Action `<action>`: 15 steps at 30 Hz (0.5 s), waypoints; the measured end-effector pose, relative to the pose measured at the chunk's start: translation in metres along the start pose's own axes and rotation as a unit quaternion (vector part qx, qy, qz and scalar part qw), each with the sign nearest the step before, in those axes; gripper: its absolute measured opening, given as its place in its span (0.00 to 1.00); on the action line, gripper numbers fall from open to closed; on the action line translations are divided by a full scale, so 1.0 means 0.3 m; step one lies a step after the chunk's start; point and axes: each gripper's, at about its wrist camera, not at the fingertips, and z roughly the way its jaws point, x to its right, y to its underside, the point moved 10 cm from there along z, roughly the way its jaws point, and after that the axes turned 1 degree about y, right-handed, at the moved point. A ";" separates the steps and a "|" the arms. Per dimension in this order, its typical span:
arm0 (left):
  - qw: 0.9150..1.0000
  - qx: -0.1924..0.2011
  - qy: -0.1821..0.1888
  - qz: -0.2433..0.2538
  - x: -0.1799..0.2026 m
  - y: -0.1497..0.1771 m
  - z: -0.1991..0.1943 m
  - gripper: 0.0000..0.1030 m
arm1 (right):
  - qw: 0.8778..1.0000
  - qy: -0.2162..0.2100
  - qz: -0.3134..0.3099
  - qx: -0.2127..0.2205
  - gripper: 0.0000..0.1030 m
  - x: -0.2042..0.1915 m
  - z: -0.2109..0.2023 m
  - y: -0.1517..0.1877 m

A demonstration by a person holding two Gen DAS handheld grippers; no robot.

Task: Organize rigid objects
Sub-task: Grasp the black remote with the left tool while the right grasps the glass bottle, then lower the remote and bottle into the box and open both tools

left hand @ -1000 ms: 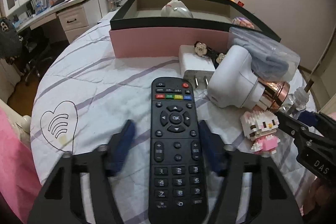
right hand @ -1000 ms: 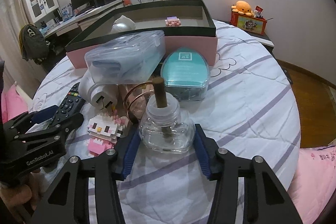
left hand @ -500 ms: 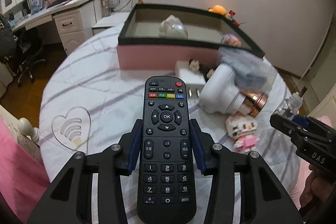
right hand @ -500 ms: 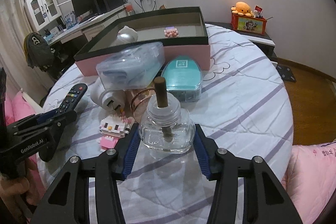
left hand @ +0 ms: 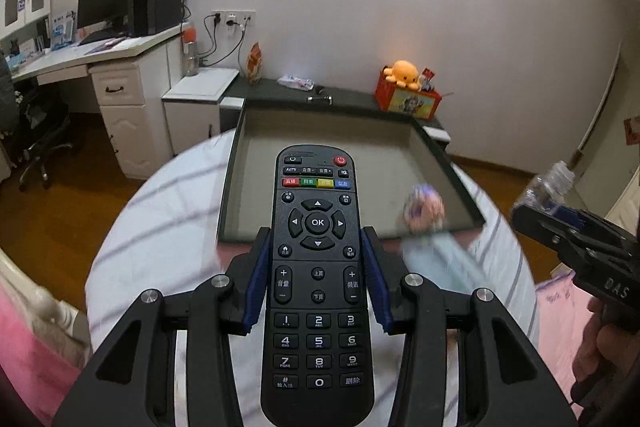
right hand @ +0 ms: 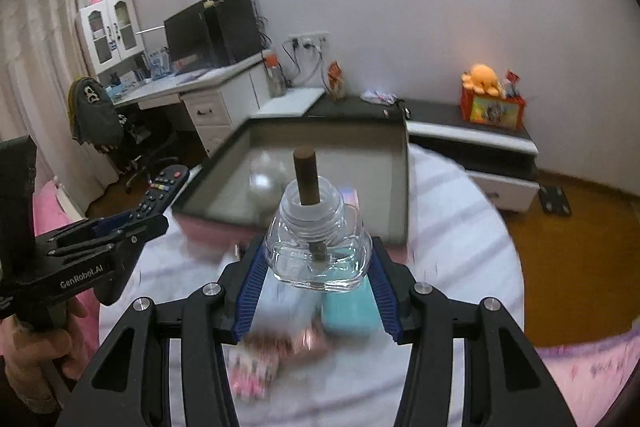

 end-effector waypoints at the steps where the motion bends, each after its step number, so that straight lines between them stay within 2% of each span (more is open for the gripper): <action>1: 1.000 0.002 0.000 0.002 -0.001 -0.030 0.017 0.43 | 1.000 -0.001 -0.005 0.000 0.49 0.000 0.023 -0.034; 6: 1.000 0.000 -0.008 0.005 -0.019 -0.159 0.139 0.43 | 1.000 -0.003 -0.024 -0.017 0.49 0.011 0.182 -0.161; 11: 0.999 -0.018 -0.029 0.014 -0.040 -0.233 0.308 0.43 | 0.998 0.002 -0.020 -0.060 0.49 0.056 0.381 -0.189; 15: 0.998 -0.042 -0.039 0.013 -0.068 -0.242 0.438 0.43 | 0.995 0.003 -0.013 -0.098 0.50 0.099 0.519 -0.177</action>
